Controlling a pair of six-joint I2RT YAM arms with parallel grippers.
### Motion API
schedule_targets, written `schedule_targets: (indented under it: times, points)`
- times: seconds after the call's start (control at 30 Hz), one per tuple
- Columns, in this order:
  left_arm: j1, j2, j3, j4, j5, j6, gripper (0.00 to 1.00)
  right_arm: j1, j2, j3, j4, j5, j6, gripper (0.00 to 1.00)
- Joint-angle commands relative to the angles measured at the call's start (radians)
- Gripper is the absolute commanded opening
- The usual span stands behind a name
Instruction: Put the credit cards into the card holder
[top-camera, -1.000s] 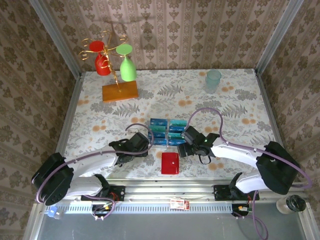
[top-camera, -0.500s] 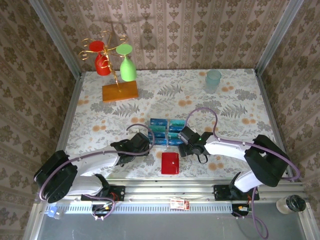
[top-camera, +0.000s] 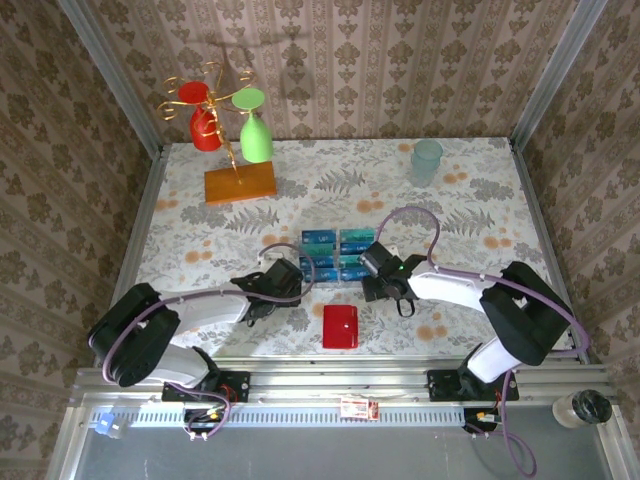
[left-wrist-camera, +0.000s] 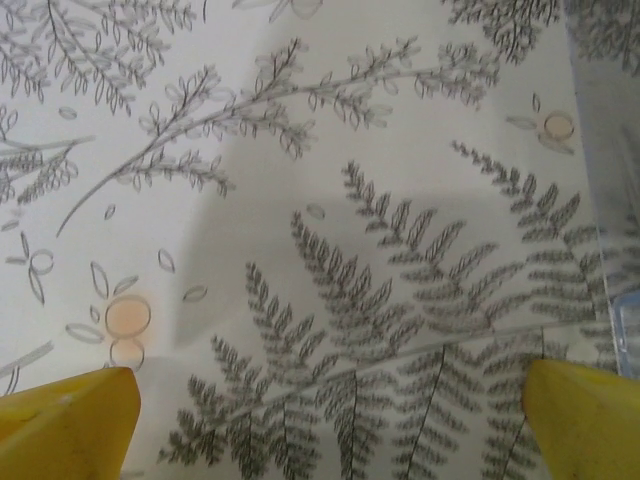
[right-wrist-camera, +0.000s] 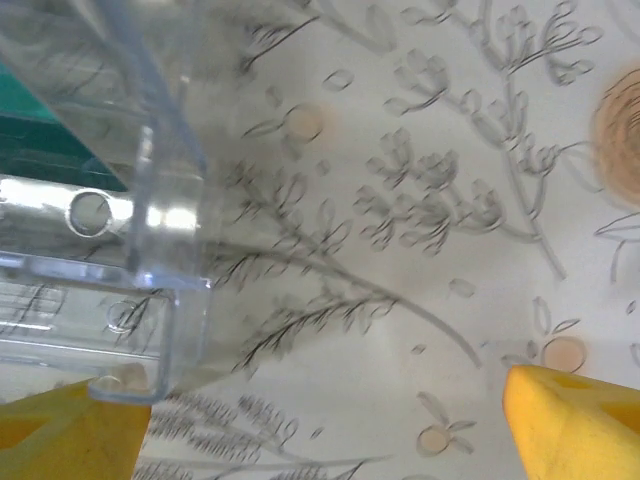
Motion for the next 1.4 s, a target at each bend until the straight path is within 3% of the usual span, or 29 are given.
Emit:
schedule_targets:
  times: [0.0, 0.27, 0.6, 0.83, 1.1, 1.37]
  points:
    - [0.032, 0.041, 0.042, 0.055, 0.001, 0.067, 1.0, -0.05, 0.029, 0.035, 0.022, 0.02, 0.0, 0.92]
    - [0.095, 0.125, 0.113, 0.106, 0.028, 0.145, 1.0, -0.117, 0.074, 0.078, 0.049, -0.022, 0.016, 0.92]
    - [0.155, 0.213, 0.186, 0.133, 0.082, 0.176, 1.0, -0.127, 0.089, 0.08, 0.059, -0.062, 0.032, 0.92]
    - [0.155, 0.071, 0.09, 0.07, 0.105, 0.12, 1.0, -0.128, 0.015, 0.027, 0.065, -0.095, 0.022, 0.92]
    - [0.028, -0.108, 0.029, -0.021, 0.123, 0.062, 1.0, -0.128, -0.04, 0.003, 0.074, -0.156, 0.032, 0.92]
    - [-0.057, -0.032, 0.021, 0.02, 0.106, 0.013, 1.0, -0.137, -0.073, 0.004, 0.066, -0.185, 0.034, 0.92]
